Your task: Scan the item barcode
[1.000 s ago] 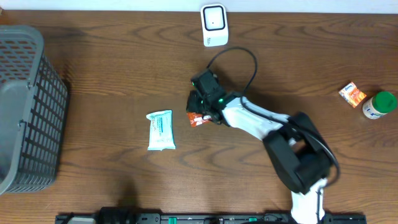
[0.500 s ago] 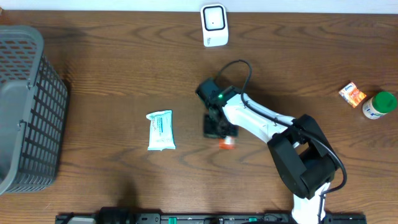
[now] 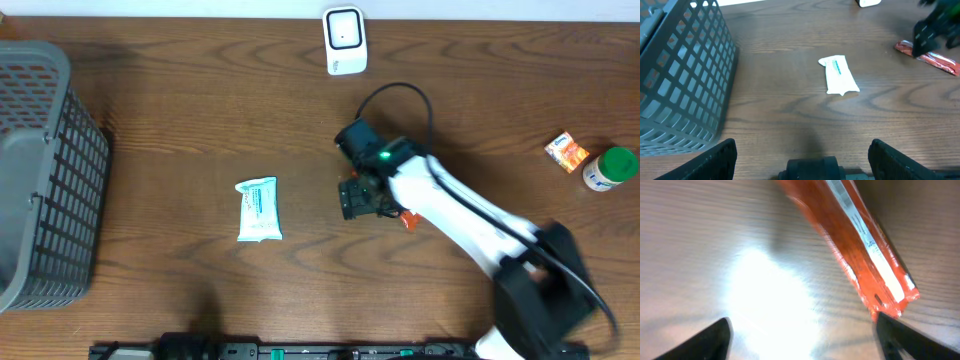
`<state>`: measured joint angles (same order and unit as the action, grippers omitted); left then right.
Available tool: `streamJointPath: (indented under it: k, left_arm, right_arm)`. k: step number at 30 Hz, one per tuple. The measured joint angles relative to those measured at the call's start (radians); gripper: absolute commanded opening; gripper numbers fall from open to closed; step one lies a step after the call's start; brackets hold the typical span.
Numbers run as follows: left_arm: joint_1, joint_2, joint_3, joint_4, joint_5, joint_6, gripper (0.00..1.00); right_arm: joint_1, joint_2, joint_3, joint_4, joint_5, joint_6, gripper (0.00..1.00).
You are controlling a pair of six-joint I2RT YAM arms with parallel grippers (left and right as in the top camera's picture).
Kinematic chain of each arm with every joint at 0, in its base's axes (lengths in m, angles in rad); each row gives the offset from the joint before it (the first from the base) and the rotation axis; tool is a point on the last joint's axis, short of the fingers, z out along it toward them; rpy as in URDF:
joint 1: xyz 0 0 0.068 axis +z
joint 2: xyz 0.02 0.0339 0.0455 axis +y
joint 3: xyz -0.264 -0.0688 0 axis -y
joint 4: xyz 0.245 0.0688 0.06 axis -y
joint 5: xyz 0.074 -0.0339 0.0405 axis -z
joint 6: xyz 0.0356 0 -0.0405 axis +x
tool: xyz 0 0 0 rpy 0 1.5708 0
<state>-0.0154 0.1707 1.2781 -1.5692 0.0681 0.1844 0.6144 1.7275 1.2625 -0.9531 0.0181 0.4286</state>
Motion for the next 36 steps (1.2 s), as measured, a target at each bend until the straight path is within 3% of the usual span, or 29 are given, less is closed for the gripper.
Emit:
streamJointPath:
  k: [5, 9, 14, 25, 31, 36]
  left_arm:
    - [0.0, 0.0, 0.0, 0.0, 0.0, 0.0, 0.84]
    - [0.0, 0.0, 0.0, 0.0, 0.0, 0.0, 0.85]
    - [0.0, 0.0, 0.0, 0.0, 0.0, 0.0, 0.84]
    - [0.0, 0.0, 0.0, 0.0, 0.0, 0.0, 0.84]
    - [0.0, 0.0, 0.0, 0.0, 0.0, 0.0, 0.84]
    - [0.0, 0.0, 0.0, 0.0, 0.0, 0.0, 0.84]
  right_arm:
    - [-0.103, -0.106, 0.0, -0.027, -0.082, -0.217, 0.96]
    - [-0.237, -0.071, -0.005, -0.026, -0.235, -0.435, 0.96]
    - [-0.392, 0.008, -0.013, -0.011, -0.355, -0.583, 0.98]
    - [-0.433, 0.228, -0.011, 0.041, -0.45, -0.661, 0.96]
    - [-0.409, 0.243, -0.009, 0.046, -0.436, -0.678, 0.71]
    - [-0.38, 0.236, -0.028, 0.104, -0.4, -0.658, 0.69]
